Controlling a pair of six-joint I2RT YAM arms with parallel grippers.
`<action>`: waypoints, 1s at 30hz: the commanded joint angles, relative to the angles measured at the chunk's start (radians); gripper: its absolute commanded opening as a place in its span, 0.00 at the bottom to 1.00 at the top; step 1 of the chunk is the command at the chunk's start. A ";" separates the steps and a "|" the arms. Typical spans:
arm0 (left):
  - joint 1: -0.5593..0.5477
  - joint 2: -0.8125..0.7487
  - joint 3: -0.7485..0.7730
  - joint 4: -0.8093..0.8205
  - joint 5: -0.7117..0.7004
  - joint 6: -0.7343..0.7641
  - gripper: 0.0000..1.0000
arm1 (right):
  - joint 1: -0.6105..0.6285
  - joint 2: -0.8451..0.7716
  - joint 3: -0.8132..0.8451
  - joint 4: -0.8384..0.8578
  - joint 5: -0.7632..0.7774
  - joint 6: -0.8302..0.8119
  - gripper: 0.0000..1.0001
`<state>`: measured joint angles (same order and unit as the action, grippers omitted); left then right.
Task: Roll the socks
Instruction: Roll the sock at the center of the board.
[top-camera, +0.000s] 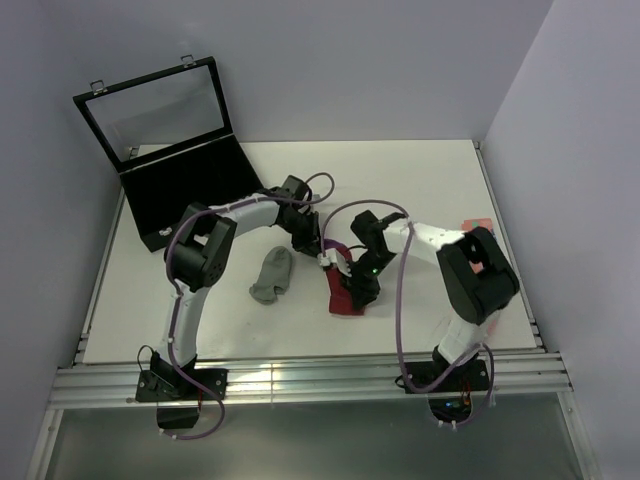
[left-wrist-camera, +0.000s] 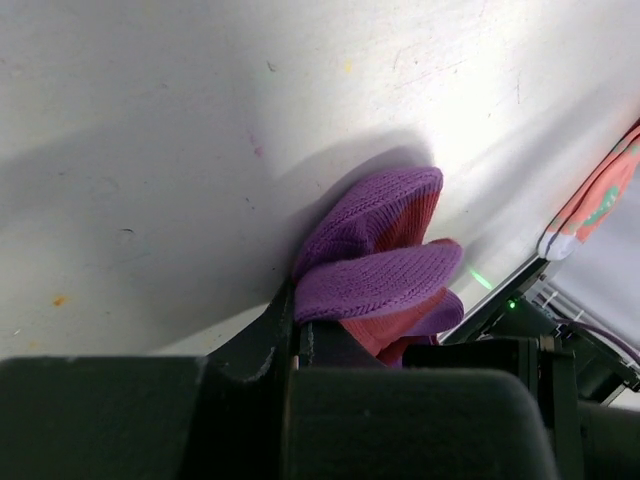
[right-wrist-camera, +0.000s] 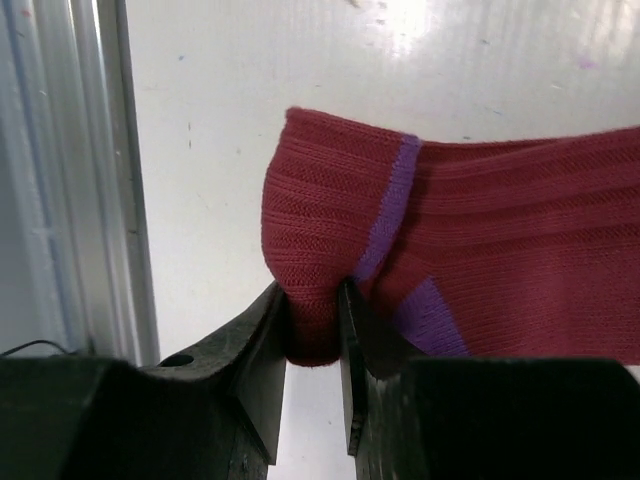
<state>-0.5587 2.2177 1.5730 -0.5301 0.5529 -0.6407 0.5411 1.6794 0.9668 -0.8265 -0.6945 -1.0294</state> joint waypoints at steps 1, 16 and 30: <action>0.023 0.014 -0.053 0.054 -0.185 0.027 0.01 | -0.059 0.130 0.096 -0.187 -0.048 -0.049 0.15; 0.014 -0.076 -0.186 0.220 -0.214 -0.057 0.00 | -0.148 0.460 0.378 -0.422 -0.119 -0.025 0.15; 0.002 -0.214 -0.392 0.415 -0.243 -0.146 0.16 | -0.159 0.503 0.408 -0.289 -0.022 0.210 0.05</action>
<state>-0.5644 2.0315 1.2392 -0.1673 0.4427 -0.7815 0.3882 2.1437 1.3563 -1.2343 -0.8577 -0.8566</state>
